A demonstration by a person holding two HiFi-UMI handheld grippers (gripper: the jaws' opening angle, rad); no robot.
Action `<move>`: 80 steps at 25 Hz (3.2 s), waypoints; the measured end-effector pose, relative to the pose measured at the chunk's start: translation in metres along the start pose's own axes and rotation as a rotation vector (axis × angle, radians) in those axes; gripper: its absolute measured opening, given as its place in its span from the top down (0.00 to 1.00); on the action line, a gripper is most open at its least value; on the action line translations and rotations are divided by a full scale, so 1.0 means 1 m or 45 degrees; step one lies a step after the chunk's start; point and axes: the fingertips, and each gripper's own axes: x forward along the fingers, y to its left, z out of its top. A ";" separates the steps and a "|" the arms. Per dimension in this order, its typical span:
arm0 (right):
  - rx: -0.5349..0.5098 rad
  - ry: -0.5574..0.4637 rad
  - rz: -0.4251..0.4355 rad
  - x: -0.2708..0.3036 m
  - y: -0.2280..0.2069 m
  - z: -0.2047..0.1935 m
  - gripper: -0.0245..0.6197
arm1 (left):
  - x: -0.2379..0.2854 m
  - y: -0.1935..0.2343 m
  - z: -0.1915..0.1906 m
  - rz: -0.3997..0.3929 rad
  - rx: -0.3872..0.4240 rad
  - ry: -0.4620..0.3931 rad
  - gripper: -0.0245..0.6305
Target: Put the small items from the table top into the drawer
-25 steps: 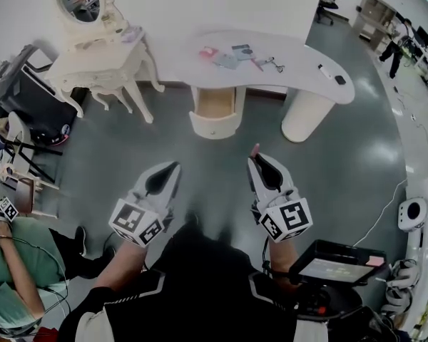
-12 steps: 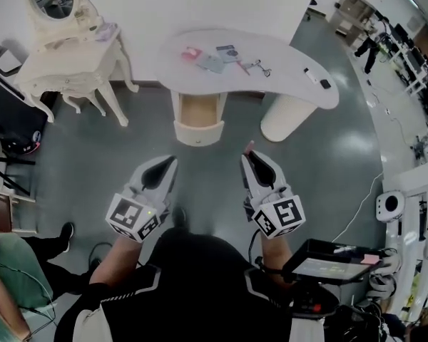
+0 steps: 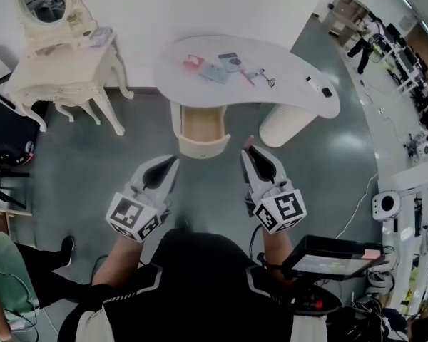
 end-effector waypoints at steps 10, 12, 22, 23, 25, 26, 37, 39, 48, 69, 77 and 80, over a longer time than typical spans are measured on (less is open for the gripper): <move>-0.004 0.078 -0.039 0.047 -0.006 -0.006 0.88 | 0.016 0.050 -0.001 -0.024 -0.050 -0.010 0.96; -0.003 0.091 -0.034 0.056 -0.011 -0.009 0.88 | 0.021 0.056 -0.003 -0.020 -0.057 -0.010 0.96; 0.096 0.118 0.025 0.104 -0.065 -0.032 0.88 | 0.071 0.082 -0.016 0.083 -0.029 0.053 0.96; 0.102 0.117 0.037 0.109 -0.071 -0.033 0.88 | 0.077 0.084 -0.015 0.091 -0.026 0.054 0.96; 0.109 0.111 0.059 0.120 -0.084 -0.030 0.88 | 0.090 0.086 -0.010 0.098 -0.011 0.048 0.96; 0.113 0.106 0.070 0.127 -0.090 -0.028 0.88 | 0.096 0.088 -0.007 0.104 -0.001 0.046 0.96; 0.127 0.084 0.181 0.178 -0.149 -0.023 0.88 | 0.165 0.115 -0.001 0.188 0.011 0.069 0.96; 0.136 0.088 0.199 0.186 -0.158 -0.025 0.88 | 0.177 0.118 -0.002 0.196 0.011 0.074 0.96; 0.164 0.099 0.307 0.219 -0.188 -0.031 0.88 | 0.214 0.134 -0.012 0.290 -0.013 0.090 0.96; 0.036 0.487 0.464 0.266 -0.169 -0.156 0.88 | 0.219 0.186 -0.105 0.255 -0.110 0.283 0.96; -0.088 0.695 0.540 0.266 -0.153 -0.229 0.88 | 0.219 0.198 -0.153 0.219 -0.166 0.362 0.96; -0.164 0.775 0.558 0.267 -0.152 -0.253 0.88 | 0.220 0.202 -0.171 0.214 -0.179 0.391 0.96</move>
